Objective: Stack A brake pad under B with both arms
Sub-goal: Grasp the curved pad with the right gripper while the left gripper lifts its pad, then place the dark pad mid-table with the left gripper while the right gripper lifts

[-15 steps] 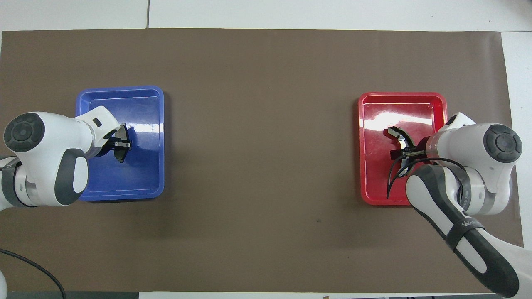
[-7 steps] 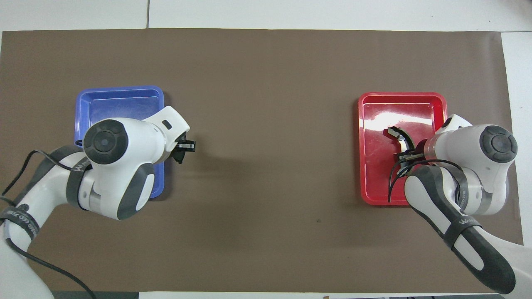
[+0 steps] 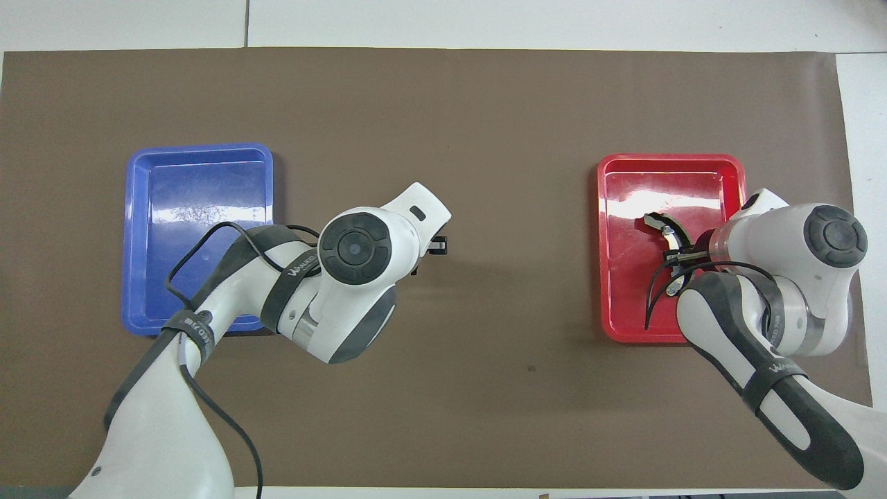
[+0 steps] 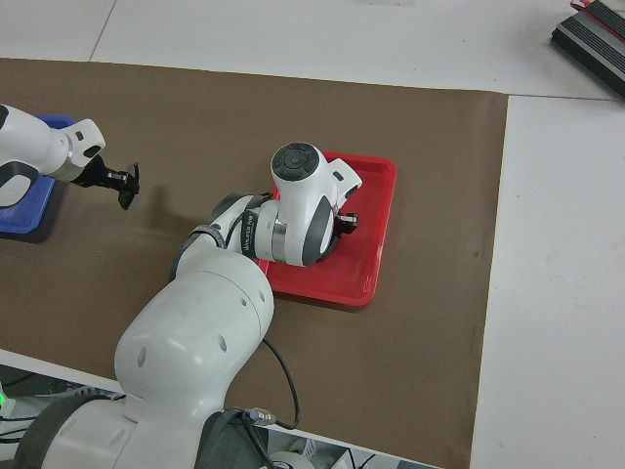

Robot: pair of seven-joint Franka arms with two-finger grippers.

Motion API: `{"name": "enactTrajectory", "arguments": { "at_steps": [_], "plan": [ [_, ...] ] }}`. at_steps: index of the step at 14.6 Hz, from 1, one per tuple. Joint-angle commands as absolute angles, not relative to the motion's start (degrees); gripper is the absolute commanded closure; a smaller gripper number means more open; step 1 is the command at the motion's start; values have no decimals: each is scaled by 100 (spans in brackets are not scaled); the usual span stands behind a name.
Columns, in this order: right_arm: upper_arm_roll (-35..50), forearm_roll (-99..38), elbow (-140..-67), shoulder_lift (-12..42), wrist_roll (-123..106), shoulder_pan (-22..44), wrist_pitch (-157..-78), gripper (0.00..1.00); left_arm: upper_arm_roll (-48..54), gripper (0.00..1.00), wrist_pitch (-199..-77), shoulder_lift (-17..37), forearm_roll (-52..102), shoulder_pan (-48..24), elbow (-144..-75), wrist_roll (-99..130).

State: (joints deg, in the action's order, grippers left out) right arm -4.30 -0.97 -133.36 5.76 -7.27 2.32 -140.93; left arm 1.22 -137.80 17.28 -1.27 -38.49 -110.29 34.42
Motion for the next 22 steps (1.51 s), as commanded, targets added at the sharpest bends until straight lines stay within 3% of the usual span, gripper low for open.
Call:
{"name": "enactTrajectory", "arguments": {
  "at_steps": [1,3,5,7,10,13,16,22],
  "plan": [
    [-387,-167,-13027,335,-607,176,-13502,100,18,87,-14244,2214,-158,-4156,-10679,3551],
    [-395,-167,-12527,299,-571,176,-12774,100,18,84,-14387,2486,-176,-4315,-10574,3516],
    [-396,-150,-12192,185,-536,202,-12229,100,26,71,-14370,2558,-176,-4307,-10538,3463],
    [-396,-115,-11841,184,-536,185,-11779,100,26,49,-14379,2566,-158,-4315,-10573,3445],
    [-396,-97,-11549,185,-536,202,-11479,100,18,3,-14353,2549,-158,-4307,-10564,3489],
    [-369,-97,-11487,193,-458,315,-11452,100,9,2,-14099,2086,-149,-4132,-10792,3446],
    [-369,-97,-11505,202,296,1017,-11522,100,9,2,-13126,1057,-158,-3492,-11249,2859],
    [-360,-132,-11496,491,1757,2362,-11953,100,-9,2,-11604,89,-158,-2007,-11197,1409]
  ]
}}
